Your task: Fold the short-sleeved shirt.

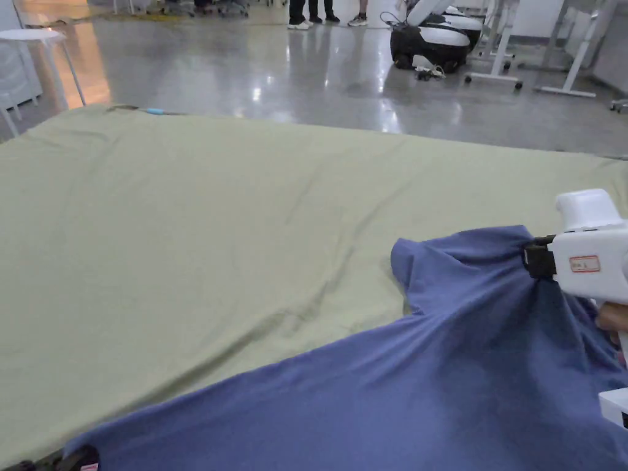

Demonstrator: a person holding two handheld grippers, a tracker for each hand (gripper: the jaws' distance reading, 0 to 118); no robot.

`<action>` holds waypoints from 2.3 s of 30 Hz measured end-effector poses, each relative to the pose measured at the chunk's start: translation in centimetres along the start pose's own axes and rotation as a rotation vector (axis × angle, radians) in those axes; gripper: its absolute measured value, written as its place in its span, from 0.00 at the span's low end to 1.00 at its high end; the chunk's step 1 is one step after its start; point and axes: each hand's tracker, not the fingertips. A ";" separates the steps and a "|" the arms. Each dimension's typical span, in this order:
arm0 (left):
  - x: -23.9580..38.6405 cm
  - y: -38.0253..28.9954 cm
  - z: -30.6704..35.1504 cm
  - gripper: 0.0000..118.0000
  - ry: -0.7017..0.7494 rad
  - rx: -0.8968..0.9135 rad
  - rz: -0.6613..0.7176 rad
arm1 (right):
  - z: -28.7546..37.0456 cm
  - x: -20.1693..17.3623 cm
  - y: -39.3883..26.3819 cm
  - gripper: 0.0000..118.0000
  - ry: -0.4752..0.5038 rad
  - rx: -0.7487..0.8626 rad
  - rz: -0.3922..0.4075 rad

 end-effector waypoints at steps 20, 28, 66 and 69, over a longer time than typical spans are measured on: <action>5.4 21.7 11.5 0.03 -0.137 0.365 -0.157 | 48.1 8.8 4.1 0.04 -0.284 0.519 -0.145; 7.5 29.6 13.8 0.03 -0.110 0.380 -0.181 | 51.0 9.1 8.8 0.04 -0.321 0.579 -0.126; 8.1 49.9 -15.5 0.03 0.286 0.623 -0.022 | 16.3 12.6 33.0 0.04 -0.369 0.629 -0.219; 7.3 46.2 -18.7 0.03 0.267 0.577 0.037 | 12.5 12.7 29.0 0.04 -0.360 0.584 -0.180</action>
